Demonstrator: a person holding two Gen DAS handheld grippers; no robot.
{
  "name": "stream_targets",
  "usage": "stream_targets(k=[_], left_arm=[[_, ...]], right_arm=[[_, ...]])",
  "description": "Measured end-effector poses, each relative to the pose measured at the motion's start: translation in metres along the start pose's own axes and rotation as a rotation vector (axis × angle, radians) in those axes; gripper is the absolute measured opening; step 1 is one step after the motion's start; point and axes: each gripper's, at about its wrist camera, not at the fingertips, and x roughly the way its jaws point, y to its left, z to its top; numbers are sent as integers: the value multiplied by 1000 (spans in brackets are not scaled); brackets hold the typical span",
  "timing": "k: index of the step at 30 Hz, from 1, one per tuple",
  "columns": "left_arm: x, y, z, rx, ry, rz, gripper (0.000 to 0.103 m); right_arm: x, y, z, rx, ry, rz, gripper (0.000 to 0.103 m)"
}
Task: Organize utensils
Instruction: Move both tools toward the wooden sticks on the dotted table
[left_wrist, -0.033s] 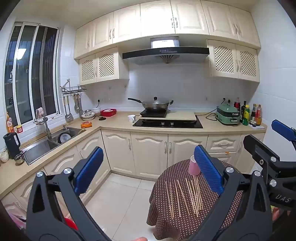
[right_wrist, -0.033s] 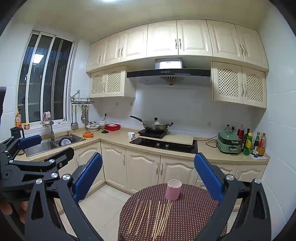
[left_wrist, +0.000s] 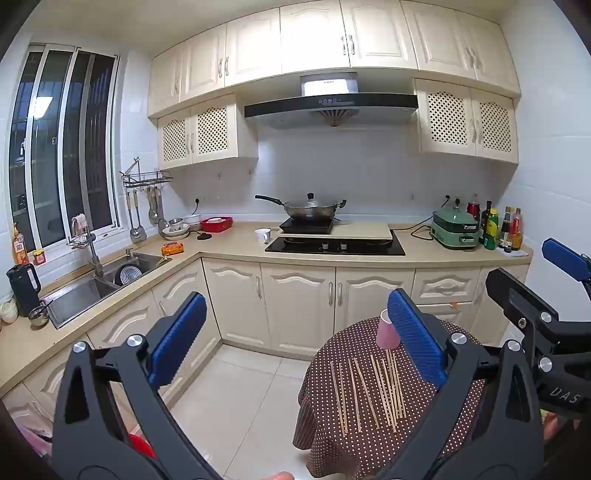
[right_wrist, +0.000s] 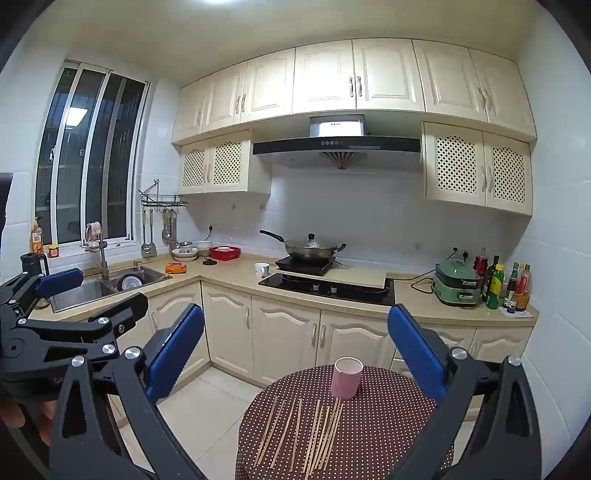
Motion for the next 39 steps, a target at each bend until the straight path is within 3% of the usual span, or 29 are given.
stream_targets(k=[39], left_arm=[[15,2,5,-7,5,5,97]], right_arm=[[18,7,-7,3,19,5,96]])
